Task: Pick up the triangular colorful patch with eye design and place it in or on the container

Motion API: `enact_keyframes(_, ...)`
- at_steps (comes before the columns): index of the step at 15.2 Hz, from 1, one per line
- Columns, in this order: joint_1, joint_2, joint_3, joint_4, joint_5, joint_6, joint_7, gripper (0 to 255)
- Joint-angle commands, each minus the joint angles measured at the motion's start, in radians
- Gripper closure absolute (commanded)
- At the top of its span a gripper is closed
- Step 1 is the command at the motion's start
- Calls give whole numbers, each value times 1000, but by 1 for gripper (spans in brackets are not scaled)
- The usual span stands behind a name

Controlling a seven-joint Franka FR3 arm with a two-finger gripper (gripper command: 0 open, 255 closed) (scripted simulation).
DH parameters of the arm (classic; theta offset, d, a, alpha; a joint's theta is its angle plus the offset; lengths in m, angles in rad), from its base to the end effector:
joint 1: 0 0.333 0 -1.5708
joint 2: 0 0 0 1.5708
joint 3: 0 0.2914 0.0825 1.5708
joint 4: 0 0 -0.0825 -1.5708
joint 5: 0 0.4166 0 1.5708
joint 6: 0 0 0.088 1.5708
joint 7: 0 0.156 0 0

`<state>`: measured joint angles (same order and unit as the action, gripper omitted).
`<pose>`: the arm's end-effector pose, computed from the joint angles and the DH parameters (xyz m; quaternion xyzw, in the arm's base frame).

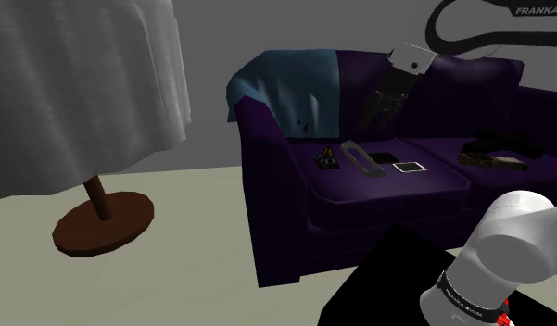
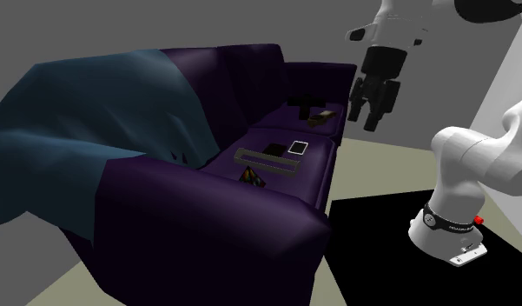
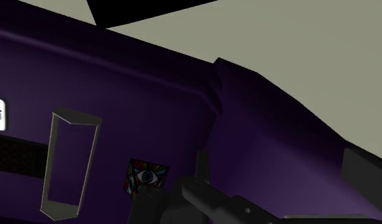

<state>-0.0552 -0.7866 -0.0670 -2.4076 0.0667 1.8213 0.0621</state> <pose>0.3876 -0.0403 0.5234 -0.9895 0.0890 -0.1003 0.0545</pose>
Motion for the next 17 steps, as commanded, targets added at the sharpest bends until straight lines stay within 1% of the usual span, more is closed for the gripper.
enact_keyframes(1, -15, 24, 0, -49, -10, 104, 8, 0)
enact_keyframes(5, -44, 101, -2, -109, -30, 293, 28, 0)
enact_keyframes(9, -73, 205, -6, -143, -49, 483, 52, 0)
enact_keyframes(13, -104, 332, -11, -148, -69, 668, 81, 0)
enact_keyframes(17, -137, 474, -15, -126, -91, 840, 116, 0)
